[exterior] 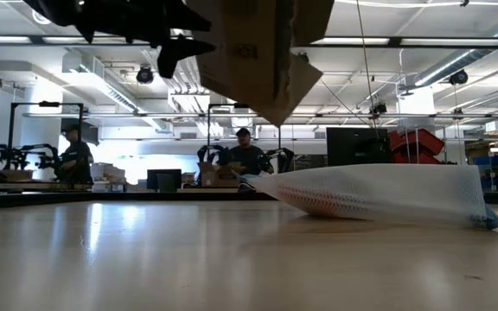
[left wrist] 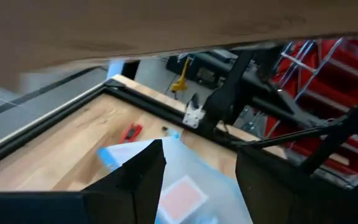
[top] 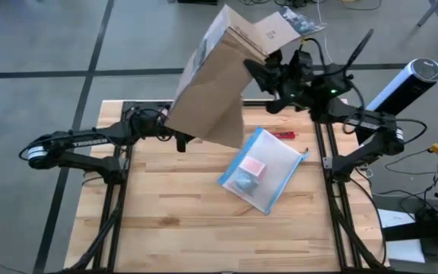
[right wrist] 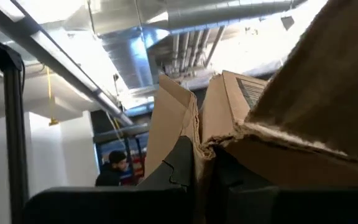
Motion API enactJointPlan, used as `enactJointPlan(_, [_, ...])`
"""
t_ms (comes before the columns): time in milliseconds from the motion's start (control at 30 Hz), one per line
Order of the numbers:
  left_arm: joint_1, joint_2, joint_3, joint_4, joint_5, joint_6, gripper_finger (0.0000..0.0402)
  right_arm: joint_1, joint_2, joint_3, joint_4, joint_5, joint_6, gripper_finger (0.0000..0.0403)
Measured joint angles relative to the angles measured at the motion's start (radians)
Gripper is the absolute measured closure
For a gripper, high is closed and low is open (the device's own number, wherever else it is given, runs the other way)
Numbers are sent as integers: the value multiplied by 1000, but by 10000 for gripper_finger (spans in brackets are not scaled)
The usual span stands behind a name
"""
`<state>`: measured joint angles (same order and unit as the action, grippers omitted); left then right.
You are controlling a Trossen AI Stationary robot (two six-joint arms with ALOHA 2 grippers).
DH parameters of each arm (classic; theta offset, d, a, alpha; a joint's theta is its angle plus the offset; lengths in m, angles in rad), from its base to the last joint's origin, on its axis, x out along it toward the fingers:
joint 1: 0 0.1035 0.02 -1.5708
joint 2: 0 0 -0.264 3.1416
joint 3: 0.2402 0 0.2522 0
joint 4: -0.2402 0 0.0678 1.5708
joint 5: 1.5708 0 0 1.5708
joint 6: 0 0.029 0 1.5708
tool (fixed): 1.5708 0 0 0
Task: Unpack boxes
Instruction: Break down the box using the red cutter
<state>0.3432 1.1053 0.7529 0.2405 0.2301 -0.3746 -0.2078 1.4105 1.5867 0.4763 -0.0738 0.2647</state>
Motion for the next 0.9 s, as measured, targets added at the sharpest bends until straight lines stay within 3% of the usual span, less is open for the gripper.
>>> enactJointPlan(333, [-87,88,59,64,178,-57,245,-59,97,0,28,78,-71,403])
enactJointPlan(600, [-169,101,117,75,181,-42,246,-116,141,0,31,113,-92,403])
enactJointPlan(900, [-187,88,153,64,173,-10,246,-161,169,2,24,135,-90,403])
